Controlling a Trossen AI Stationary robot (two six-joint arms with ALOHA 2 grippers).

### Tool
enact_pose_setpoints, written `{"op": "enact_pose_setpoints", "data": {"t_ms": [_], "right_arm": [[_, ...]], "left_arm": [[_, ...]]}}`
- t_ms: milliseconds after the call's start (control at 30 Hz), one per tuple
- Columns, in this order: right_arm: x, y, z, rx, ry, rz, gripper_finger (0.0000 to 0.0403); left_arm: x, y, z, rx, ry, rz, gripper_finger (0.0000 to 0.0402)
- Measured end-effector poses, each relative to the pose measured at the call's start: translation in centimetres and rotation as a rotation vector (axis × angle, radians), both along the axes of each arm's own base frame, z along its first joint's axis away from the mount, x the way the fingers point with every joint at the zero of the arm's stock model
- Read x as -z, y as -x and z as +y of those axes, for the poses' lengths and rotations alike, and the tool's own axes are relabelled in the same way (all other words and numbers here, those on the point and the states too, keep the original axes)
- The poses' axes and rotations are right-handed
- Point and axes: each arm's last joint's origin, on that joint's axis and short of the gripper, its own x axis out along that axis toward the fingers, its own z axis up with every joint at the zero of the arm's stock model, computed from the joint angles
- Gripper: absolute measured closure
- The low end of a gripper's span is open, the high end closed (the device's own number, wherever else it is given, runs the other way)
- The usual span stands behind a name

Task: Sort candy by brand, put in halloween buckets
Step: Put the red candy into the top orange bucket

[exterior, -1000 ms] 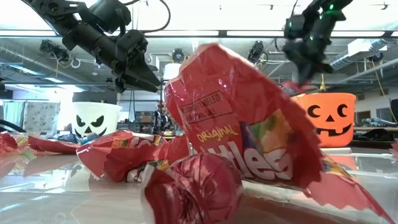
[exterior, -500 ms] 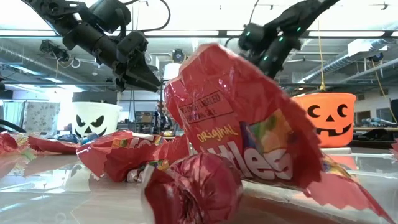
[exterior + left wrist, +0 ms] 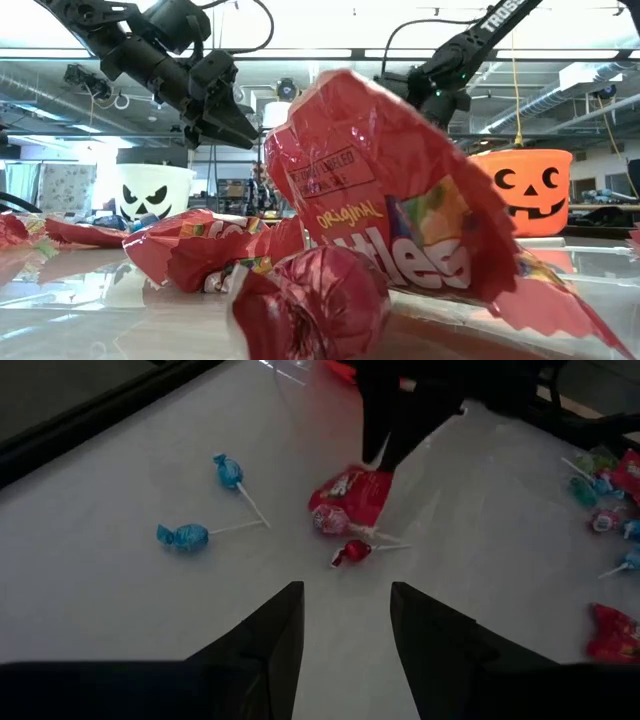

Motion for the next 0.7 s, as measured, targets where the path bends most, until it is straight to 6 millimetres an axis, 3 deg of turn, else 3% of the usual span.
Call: {"op": "enact_pose_setpoints", "data": {"t_ms": [167,300,533,700], "right_arm": [[-0.8,-0.1,-0.3,0.007,0.142,-0.015,0.0195],[0.1,-0.5,0.1,-0.058,0.180,0.017,0.0162],[0.0,-0.4,1.2,-0.131,0.099,0.015,0.0186],[-0.4,0.4,1.6,-0.138,0.153,0.104,0.0205]], "left_arm": [[0.0,0.0,0.0,0.001,0.001,0.000,0.0245],[0.0,0.0,0.0,0.001,0.001,0.000,0.0245],[0.0,0.0,-0.1,0.002,0.024,-0.007,0.0245],[0.0,0.0,-0.1,0.000,0.028,-0.008,0.0245]]}}
